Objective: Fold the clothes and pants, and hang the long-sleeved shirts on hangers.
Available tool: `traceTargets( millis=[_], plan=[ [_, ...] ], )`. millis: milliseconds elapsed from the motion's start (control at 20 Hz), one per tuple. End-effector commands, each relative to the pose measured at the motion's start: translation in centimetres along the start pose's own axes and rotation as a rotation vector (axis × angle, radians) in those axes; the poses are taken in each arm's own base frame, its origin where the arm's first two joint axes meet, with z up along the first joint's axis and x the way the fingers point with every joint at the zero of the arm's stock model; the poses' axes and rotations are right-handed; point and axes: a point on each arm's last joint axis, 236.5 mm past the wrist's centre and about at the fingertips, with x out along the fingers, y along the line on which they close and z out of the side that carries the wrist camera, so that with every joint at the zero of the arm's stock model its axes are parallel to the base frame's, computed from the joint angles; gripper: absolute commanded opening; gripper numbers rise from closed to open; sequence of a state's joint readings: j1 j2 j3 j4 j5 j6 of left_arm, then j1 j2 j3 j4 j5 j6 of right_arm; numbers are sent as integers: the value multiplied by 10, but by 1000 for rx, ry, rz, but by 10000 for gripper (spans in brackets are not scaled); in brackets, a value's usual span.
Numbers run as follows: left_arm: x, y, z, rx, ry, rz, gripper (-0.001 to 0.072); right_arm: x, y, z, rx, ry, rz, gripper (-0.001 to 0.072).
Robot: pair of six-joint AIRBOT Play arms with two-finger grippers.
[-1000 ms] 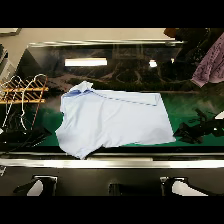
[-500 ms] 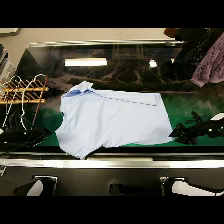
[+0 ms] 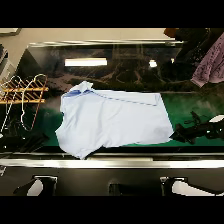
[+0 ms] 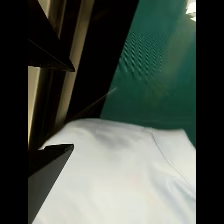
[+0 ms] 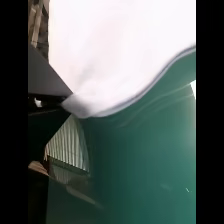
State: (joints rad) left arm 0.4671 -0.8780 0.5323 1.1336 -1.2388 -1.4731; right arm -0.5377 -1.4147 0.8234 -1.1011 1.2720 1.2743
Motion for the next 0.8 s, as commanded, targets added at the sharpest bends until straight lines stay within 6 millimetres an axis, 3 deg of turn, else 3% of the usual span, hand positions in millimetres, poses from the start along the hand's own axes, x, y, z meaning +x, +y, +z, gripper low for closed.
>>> traceTargets(
  millis=[0,100,550,750],
  plan=[
    [18,13,-21,-4,59,2,515,-5,10,-3,-9,-2,31,40],
    [28,15,-26,-23,64,-10,547,-5,12,-4,-8,0,37,40],
    [57,-31,-34,-22,156,-172,547,-6,21,-2,-22,-9,74,40],
    [69,-39,-47,-21,230,-178,547,-6,21,-4,-23,1,78,40]
  ],
)
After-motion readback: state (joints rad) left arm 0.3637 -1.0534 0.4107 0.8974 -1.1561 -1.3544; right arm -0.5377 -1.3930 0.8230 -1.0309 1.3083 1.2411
